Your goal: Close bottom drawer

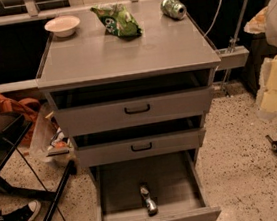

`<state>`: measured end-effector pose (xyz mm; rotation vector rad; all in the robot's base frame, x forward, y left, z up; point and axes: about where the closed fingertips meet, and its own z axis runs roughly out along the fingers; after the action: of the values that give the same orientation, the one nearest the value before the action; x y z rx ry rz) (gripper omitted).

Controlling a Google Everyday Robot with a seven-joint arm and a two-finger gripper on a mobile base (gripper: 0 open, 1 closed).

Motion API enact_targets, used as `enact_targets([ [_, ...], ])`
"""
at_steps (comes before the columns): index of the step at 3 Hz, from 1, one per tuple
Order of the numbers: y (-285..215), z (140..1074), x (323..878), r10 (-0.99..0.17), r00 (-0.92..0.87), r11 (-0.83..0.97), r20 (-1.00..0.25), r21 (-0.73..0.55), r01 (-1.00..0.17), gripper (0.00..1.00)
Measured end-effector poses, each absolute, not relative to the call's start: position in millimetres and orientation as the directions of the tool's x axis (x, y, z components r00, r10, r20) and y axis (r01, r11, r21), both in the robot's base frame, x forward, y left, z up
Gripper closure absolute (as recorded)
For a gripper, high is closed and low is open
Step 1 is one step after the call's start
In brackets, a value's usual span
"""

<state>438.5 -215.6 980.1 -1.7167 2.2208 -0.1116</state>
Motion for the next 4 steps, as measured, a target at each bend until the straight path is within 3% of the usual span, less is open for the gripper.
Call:
enact_targets([
  [2, -222, 955, 436, -0.949, -0.218, 0.275, -0.227, -0.262, -0.925, 0.0],
  [4, -253, 810, 414, -0.895, -0.24, 0.325, -0.375, -0.182, -0.928, 0.0],
])
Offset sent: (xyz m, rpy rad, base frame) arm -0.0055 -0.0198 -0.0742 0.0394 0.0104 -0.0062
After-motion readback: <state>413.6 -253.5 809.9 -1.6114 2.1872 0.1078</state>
